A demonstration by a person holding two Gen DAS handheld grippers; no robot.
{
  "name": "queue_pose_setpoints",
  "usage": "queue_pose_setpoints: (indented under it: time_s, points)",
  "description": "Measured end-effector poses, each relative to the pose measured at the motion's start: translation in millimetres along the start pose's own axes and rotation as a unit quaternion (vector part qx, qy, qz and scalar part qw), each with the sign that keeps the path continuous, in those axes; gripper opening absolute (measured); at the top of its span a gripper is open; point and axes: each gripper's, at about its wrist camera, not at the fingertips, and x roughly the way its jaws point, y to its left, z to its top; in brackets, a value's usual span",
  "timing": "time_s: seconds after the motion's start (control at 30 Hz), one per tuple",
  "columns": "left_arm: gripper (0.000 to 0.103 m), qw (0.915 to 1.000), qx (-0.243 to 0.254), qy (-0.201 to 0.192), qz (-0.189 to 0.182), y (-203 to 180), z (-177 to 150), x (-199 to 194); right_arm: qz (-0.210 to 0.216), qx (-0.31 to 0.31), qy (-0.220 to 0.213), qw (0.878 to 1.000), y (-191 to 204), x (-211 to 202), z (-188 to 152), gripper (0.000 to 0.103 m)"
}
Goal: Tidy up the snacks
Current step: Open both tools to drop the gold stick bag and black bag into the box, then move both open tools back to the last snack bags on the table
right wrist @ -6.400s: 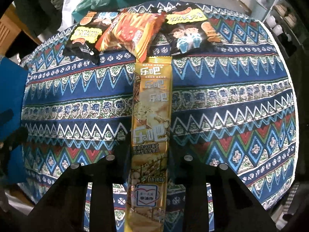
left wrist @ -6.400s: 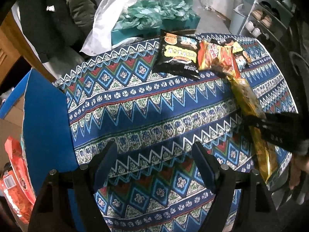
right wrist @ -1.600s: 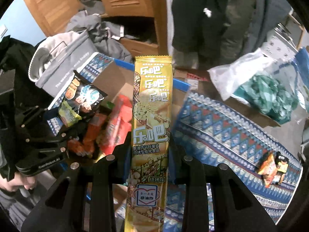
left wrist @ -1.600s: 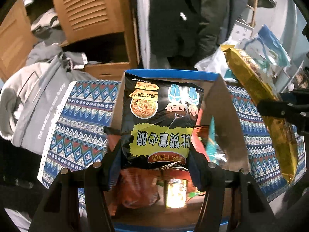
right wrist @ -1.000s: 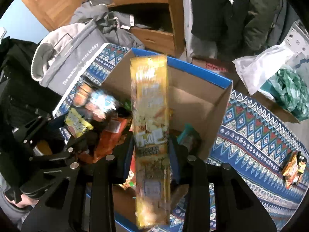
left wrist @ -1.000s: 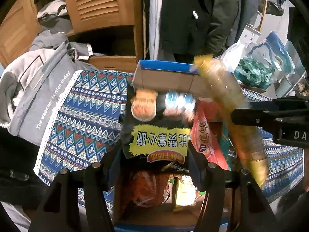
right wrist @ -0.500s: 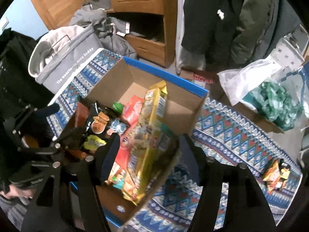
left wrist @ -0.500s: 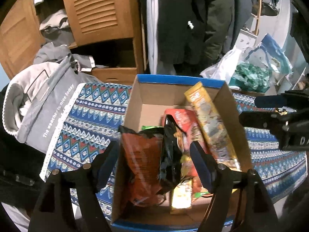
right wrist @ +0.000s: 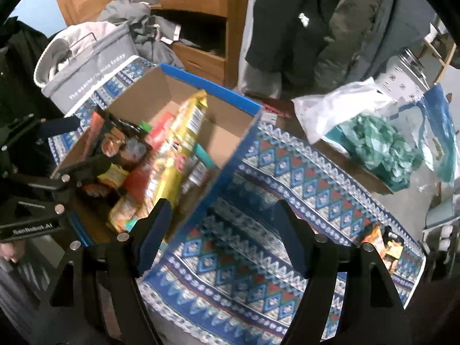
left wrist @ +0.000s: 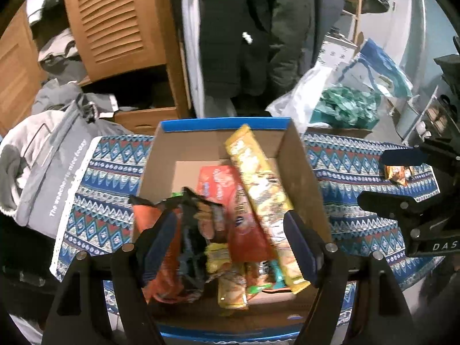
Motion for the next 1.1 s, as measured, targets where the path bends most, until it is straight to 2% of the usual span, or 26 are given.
queue_pose_setpoints:
  time_s: [0.47,1.1]
  points:
    - [0.078,0.9984,0.039,0.024,-0.031,-58,6,10,-0.031,0.053,-0.005,0.998,-68,-15,-38,0.074]
    - [0.078,0.9923,0.096,0.059,-0.051,-141,18,36,-0.076,0.146,0.01,0.986,-175,-22,-93,0.077]
